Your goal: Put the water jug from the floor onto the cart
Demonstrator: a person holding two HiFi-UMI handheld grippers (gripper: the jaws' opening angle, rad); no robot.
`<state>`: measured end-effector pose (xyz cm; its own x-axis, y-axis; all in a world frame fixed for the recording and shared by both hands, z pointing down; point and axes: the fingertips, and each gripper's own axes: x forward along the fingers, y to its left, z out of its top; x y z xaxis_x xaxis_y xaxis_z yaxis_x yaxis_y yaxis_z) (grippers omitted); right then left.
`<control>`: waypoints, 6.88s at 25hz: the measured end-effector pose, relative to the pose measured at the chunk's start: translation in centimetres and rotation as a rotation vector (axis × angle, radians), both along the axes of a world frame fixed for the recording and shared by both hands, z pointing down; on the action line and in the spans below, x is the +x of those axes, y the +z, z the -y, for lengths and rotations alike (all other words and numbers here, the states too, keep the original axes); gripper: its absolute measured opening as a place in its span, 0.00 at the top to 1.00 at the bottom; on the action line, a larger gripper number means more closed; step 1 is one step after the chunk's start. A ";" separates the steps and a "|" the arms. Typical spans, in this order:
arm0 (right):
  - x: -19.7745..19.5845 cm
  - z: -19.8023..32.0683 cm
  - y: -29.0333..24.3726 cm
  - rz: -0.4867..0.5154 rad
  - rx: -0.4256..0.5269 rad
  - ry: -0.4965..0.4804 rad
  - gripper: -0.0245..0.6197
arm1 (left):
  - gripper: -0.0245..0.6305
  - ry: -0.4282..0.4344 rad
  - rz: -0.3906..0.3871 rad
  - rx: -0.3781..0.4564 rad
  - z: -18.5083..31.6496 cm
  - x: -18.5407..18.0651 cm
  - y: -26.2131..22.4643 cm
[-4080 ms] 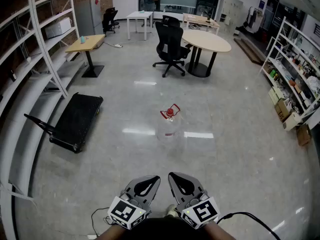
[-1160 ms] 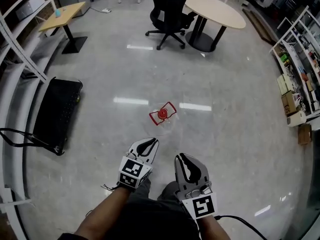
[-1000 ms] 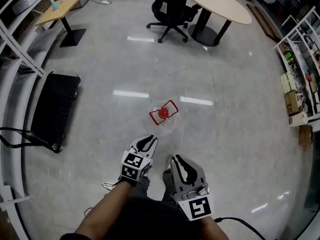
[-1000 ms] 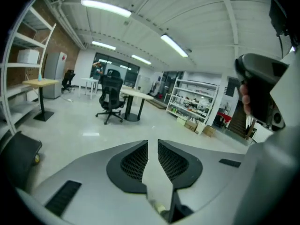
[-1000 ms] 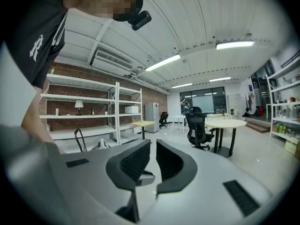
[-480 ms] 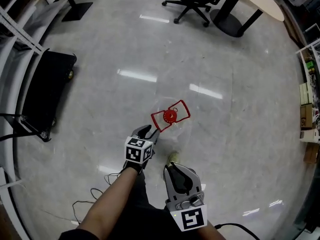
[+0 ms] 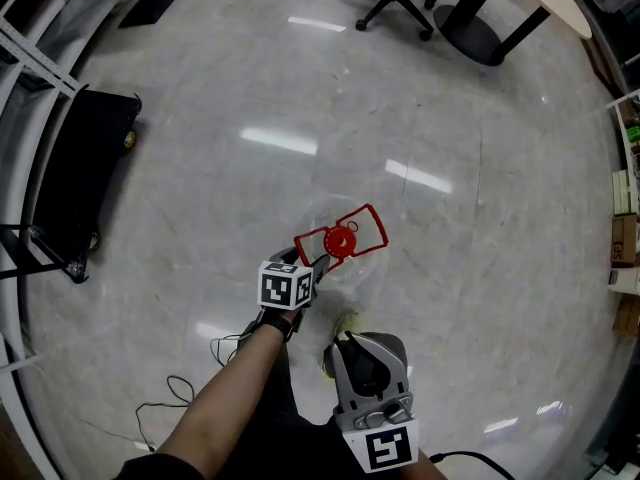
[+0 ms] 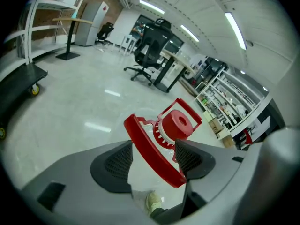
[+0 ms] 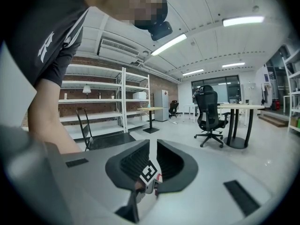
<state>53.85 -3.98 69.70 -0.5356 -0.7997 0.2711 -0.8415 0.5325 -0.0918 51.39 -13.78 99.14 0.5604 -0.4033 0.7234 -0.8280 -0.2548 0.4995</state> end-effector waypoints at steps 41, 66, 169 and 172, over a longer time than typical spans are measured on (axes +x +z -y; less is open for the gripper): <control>-9.9 -0.9 -34.0 0.115 0.136 -0.199 0.92 | 0.94 -0.380 -0.058 0.058 -2.5 -14.3 -40.6; -50.4 2.9 -39.4 0.203 0.187 -0.799 0.92 | 0.95 -0.873 0.097 0.241 -3.0 -60.6 -51.4; -124.2 35.0 -20.3 0.193 -0.097 -1.139 0.92 | 0.35 -1.301 0.068 0.035 18.6 -139.1 -26.5; -123.9 35.2 -22.2 0.186 -0.089 -1.117 0.92 | 0.36 -1.330 0.178 0.177 19.0 -138.3 -33.0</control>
